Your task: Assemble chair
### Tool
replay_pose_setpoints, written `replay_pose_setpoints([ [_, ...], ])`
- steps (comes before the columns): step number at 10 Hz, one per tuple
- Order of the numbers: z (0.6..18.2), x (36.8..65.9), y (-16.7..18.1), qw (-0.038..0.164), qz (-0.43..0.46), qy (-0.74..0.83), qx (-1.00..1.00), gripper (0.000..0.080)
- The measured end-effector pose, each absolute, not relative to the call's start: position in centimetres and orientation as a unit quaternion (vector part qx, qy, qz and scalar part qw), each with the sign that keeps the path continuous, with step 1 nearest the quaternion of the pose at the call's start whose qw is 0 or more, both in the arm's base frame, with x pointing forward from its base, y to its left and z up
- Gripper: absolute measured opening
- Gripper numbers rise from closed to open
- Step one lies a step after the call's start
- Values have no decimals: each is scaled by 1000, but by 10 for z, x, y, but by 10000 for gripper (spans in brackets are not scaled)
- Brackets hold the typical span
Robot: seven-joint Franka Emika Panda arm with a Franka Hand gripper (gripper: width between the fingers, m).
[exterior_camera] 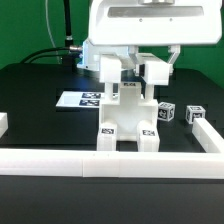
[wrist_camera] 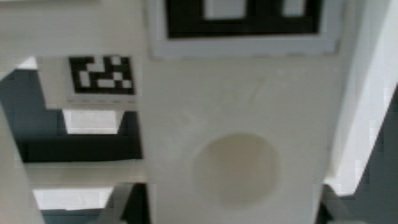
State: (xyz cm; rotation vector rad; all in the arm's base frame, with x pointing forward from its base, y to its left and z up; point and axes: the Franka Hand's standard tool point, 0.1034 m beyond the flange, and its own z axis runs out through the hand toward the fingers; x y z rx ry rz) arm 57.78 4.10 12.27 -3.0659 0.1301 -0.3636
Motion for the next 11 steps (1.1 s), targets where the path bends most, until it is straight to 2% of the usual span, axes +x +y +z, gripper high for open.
replay_pose_setpoints([
  [11, 118, 576, 44, 26, -115, 60, -991, 284],
])
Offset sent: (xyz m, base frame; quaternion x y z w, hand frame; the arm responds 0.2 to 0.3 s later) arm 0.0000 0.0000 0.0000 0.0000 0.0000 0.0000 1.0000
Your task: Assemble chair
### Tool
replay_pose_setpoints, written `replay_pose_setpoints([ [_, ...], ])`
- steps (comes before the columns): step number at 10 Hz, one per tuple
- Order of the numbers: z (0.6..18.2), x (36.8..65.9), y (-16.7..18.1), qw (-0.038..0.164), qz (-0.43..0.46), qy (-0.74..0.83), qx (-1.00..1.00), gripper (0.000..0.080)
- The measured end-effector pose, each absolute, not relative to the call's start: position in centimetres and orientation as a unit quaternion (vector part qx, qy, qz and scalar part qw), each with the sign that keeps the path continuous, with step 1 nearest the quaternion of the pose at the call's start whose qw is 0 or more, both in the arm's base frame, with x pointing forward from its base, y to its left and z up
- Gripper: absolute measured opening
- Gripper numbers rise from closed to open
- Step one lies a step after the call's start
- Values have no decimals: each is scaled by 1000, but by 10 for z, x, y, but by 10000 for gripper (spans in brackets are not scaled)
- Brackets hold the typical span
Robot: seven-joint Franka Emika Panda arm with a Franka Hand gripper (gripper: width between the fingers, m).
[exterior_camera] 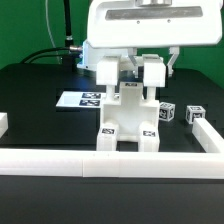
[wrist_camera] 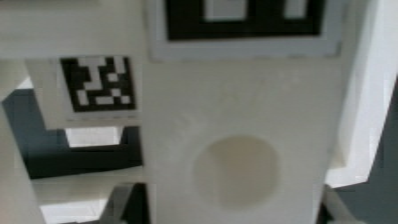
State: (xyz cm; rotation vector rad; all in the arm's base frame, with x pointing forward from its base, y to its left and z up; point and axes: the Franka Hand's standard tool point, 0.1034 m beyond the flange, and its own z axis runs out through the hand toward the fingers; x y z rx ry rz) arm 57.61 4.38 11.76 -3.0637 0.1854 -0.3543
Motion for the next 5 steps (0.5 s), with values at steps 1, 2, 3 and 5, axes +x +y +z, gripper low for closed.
replay_pose_setpoints([
  [1, 115, 576, 43, 24, -117, 60, -991, 284],
  [2, 108, 573, 42, 21, -116, 60, -991, 284],
  [3, 104, 571, 41, 19, -113, 60, -992, 284],
  [5, 102, 570, 41, 19, -112, 60, -992, 325],
])
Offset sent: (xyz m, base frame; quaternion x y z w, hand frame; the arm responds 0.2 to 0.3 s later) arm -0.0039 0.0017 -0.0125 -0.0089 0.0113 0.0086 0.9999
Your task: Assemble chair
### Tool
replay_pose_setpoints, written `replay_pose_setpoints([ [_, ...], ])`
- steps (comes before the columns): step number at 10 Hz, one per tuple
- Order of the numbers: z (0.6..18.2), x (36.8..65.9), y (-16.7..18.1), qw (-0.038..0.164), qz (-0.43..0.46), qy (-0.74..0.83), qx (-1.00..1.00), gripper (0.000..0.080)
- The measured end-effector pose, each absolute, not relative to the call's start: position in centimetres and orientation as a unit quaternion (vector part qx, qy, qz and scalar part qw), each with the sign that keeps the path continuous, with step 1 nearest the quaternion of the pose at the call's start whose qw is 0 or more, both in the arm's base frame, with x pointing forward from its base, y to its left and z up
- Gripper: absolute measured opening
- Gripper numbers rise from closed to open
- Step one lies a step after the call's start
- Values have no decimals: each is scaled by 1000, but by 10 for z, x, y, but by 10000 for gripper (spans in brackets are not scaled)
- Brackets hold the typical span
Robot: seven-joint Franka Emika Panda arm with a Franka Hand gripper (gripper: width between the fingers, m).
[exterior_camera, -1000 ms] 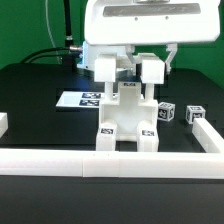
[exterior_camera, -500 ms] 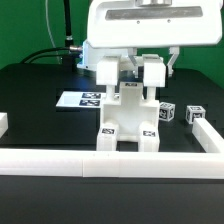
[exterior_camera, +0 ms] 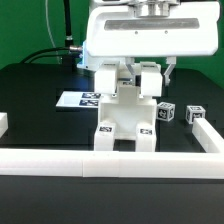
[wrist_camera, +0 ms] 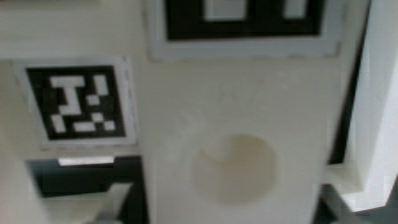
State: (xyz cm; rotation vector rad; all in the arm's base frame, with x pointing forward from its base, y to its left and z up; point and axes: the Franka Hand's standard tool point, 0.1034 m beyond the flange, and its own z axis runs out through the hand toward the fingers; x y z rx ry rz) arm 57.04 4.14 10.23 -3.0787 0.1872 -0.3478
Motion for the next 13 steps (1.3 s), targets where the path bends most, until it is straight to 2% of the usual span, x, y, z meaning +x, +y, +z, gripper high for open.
replay_pose_setpoints([
  [2, 102, 570, 41, 19, -112, 60, -992, 584],
  [3, 102, 570, 41, 19, -112, 60, -992, 584],
  [4, 102, 570, 41, 18, -111, 60, -992, 641],
  [6, 99, 570, 39, 17, -108, 61, -992, 648],
  [9, 117, 571, 35, 23, -113, 61, -991, 649],
  [13, 114, 571, 35, 22, -113, 61, -992, 649],
])
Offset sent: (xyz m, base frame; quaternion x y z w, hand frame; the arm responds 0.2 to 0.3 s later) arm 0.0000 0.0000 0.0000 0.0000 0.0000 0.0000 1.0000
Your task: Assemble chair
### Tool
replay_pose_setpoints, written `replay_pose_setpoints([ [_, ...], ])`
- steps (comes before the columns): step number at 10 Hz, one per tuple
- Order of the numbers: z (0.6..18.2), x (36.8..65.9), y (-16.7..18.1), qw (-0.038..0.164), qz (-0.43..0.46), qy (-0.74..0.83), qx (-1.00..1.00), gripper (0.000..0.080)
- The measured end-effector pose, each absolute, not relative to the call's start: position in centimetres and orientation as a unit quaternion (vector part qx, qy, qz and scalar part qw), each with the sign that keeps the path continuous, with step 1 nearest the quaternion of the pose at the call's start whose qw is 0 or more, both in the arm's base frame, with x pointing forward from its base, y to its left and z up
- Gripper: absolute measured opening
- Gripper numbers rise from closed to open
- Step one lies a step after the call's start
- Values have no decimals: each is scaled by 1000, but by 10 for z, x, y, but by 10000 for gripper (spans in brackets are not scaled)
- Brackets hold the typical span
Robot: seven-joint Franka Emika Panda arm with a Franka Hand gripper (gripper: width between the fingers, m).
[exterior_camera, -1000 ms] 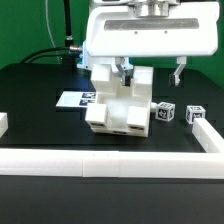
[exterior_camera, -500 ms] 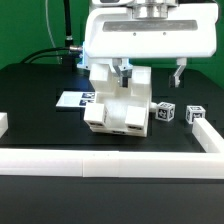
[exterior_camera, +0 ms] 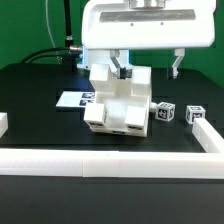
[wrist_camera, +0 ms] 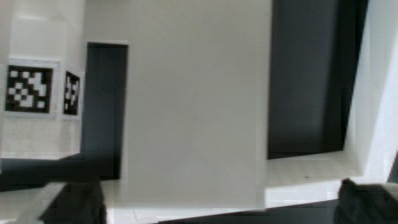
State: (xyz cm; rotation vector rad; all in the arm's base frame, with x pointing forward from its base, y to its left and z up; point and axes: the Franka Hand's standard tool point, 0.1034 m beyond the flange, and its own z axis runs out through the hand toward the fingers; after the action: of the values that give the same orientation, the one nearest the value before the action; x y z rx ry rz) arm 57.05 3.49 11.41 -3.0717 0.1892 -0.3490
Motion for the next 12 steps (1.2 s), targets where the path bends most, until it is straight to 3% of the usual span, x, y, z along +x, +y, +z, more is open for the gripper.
replay_pose_setpoints([
  [2, 115, 560, 28, 25, -108, 74, -991, 649],
  [4, 126, 528, 24, 36, -99, 108, -989, 649],
  [12, 127, 510, 6, 36, -82, 113, -990, 649],
])
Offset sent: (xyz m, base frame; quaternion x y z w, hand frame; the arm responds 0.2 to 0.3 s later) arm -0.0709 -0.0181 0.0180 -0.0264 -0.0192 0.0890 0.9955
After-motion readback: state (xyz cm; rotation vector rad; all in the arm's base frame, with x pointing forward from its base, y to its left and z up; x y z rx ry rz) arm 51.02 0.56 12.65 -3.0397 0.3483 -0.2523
